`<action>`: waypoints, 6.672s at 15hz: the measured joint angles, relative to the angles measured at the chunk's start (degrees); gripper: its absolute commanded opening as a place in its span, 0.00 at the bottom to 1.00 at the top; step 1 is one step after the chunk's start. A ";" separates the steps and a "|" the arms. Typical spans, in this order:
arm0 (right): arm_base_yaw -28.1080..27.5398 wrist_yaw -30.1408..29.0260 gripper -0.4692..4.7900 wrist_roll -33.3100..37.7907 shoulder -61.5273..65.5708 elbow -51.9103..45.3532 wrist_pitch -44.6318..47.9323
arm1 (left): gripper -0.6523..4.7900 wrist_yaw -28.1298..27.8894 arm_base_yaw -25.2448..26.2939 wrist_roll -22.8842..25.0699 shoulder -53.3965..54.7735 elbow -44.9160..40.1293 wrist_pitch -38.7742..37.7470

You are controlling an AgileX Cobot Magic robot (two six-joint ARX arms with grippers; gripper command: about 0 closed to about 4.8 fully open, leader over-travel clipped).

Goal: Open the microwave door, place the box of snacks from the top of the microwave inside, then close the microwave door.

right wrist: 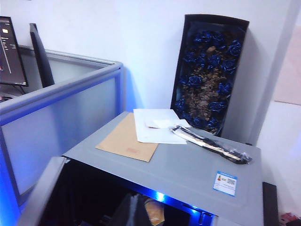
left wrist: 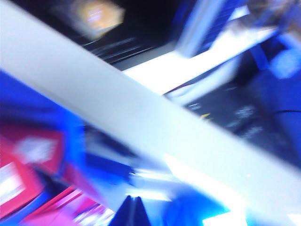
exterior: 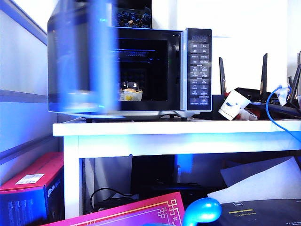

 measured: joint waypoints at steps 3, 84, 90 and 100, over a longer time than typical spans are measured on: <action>-0.02 -0.02 0.08 0.17 0.00 0.00 -0.02 | 0.11 5.53 -0.37 0.00 1.73 0.00 3.08; 0.02 3.80 0.08 9.03 -78.79 -123.60 28.76 | 0.11 -25.88 -20.28 -6.08 -75.25 -81.26 35.89; 0.00 7.85 0.08 13.25 -79.32 -130.81 28.61 | 0.11 -28.55 -20.28 -4.72 -75.28 -86.71 35.91; 0.02 7.54 0.08 14.32 -79.54 -137.17 27.30 | 0.12 -30.88 -20.28 -3.85 -75.36 -87.97 34.91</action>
